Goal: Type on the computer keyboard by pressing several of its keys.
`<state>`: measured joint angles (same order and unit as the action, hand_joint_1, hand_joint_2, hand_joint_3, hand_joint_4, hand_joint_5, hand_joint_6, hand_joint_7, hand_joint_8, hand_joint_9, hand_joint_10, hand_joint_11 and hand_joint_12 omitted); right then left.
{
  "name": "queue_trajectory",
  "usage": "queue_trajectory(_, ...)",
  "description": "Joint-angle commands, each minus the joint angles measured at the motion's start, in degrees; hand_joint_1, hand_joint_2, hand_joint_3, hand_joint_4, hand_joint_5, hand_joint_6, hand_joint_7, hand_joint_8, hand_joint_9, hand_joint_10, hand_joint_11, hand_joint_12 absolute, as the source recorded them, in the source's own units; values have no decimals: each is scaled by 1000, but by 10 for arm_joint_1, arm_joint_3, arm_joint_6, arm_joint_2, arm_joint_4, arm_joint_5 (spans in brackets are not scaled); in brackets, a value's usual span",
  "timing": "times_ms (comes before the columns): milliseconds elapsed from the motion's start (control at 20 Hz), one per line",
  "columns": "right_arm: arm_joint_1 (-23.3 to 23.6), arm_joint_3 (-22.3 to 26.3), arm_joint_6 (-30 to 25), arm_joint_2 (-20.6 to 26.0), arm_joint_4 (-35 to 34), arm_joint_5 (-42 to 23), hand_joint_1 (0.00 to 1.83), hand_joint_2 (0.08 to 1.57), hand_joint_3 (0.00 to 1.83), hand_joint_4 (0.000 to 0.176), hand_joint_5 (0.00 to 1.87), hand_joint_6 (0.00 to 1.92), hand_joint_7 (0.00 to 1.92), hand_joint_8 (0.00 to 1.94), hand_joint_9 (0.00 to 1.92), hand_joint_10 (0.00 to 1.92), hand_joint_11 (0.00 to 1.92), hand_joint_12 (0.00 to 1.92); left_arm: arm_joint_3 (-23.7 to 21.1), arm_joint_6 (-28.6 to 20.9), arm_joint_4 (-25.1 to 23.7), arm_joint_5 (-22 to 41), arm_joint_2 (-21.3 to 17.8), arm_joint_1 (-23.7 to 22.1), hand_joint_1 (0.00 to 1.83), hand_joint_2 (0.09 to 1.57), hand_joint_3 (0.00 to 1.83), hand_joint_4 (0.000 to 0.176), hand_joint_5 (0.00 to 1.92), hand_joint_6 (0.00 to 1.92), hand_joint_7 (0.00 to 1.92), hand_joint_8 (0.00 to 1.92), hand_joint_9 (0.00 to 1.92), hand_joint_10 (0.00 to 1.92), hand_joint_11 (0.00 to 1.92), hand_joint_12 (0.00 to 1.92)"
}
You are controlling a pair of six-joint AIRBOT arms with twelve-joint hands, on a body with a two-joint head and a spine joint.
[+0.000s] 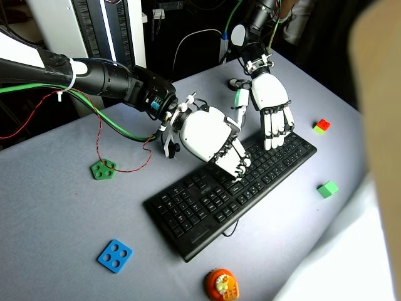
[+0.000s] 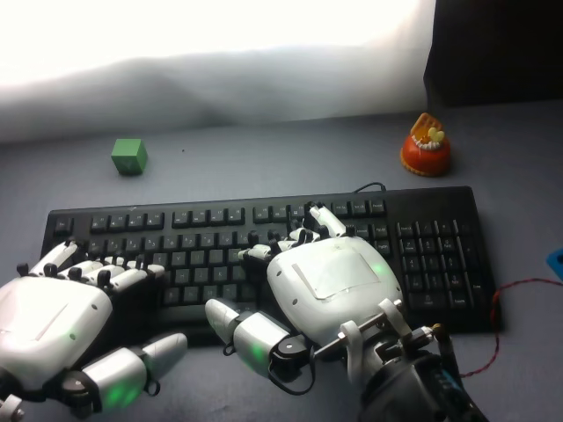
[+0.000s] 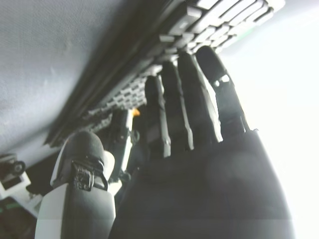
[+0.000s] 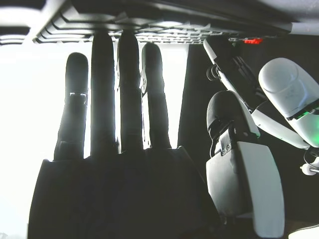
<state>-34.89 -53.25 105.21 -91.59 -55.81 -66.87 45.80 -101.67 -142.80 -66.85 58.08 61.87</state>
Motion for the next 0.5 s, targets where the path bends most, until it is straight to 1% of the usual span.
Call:
queue_trajectory(0, 2, 0, -4, -3, 28, -30, 43, 1262, 0, 0, 616, 82, 722, 8, 413, 614, 0, 1405, 6, 2, -9, -42, 3, -3, 72, 1287, 0, 0, 421, 30, 483, 29, 410, 76, 0, 1385)
queue_trajectory(50, 9, -1, 3, -6, 11, -30, 33, 1263, 0, 0, 608, 79, 722, 6, 397, 648, 0, 1417, 6, 2, -9, -42, 2, -4, 99, 1281, 0, 0, 437, 34, 481, 26, 418, 82, 0, 1395)
queue_trajectory(150, 16, -1, 11, -11, 1, -34, 8, 1266, 1, 0, 605, 78, 719, 4, 386, 663, 0, 1411, 6, 2, -9, -40, 1, -7, 68, 1290, 1, 0, 445, 32, 480, 21, 401, 84, 0, 1347)
queue_trajectory(250, 18, 0, 17, -15, -8, -32, 14, 1264, 0, 0, 672, 111, 703, 0, 352, 657, 0, 1390, 6, 2, -9, -40, 1, -7, 68, 1292, 1, 0, 566, 82, 512, 29, 391, 91, 0, 1280)
queue_trajectory(300, 20, 0, 23, -16, -16, -32, 13, 1262, 0, 0, 719, 283, 691, 0, 332, 625, 0, 1359, 5, 2, -9, -40, 0, -6, 61, 1301, 4, 0, 669, 131, 506, 23, 343, 74, 0, 1109)
queue_trajectory(350, 23, 0, 29, -17, -21, -35, 25, 1255, 0, 0, 686, 608, 694, 1, 365, 521, 0, 1314, 4, 2, -9, -40, 0, -5, 51, 1303, 3, 0, 744, 190, 491, 13, 310, 61, 0, 941)
queue_trajectory(400, 24, 0, 31, -18, -21, -38, 34, 1251, 0, 0, 618, 776, 736, 11, 418, 487, 0, 1287, 4, 1, -9, -40, 0, -4, 37, 1310, 0, 0, 690, 342, 497, 6, 305, 59, 0, 834)
queue_trajectory(450, 25, 0, 32, -19, -21, -39, 42, 1252, 0, 0, 510, 677, 813, 35, 507, 538, 0, 1278, 3, 1, -9, -40, -1, -4, 47, 1301, 0, 0, 528, 375, 530, 7, 313, 49, 0, 733)
